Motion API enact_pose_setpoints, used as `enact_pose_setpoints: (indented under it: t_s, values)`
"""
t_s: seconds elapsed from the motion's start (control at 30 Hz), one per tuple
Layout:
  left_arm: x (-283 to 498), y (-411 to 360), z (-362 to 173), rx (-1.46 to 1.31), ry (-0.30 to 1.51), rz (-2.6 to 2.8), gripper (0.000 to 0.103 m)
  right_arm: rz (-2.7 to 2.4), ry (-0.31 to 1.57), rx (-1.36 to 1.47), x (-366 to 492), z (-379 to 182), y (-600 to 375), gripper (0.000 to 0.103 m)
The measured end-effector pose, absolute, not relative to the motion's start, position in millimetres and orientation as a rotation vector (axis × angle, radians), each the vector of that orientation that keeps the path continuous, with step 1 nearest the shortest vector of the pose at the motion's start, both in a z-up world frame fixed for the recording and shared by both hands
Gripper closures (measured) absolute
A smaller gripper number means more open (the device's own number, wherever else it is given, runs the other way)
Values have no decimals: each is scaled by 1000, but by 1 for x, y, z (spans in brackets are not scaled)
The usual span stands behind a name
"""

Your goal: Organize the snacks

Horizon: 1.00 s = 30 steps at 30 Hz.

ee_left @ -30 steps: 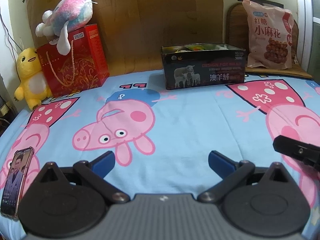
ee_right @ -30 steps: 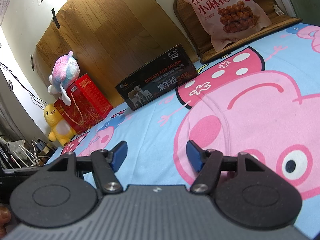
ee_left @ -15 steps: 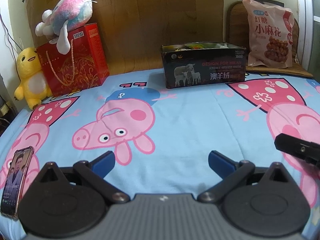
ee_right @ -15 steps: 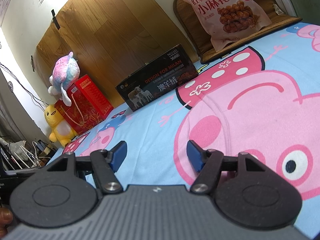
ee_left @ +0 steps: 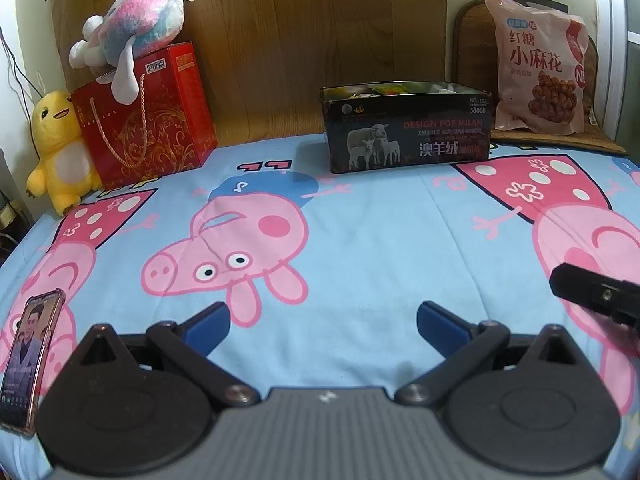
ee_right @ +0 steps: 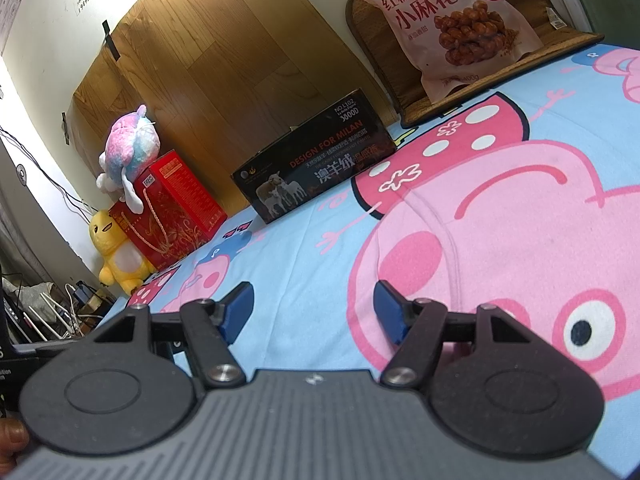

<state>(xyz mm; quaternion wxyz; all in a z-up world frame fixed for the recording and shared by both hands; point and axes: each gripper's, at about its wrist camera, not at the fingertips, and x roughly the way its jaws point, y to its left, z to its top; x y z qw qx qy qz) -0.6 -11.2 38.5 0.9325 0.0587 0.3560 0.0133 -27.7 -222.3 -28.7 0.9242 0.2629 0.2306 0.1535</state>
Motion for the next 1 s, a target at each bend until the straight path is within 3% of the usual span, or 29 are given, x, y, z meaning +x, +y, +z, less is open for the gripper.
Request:
enact_pose_setpoints:
  t_s: [1.0]
  values:
    - [-1,-10,39,118,720,15,0,318,473,543,-28,-29,-222,34]
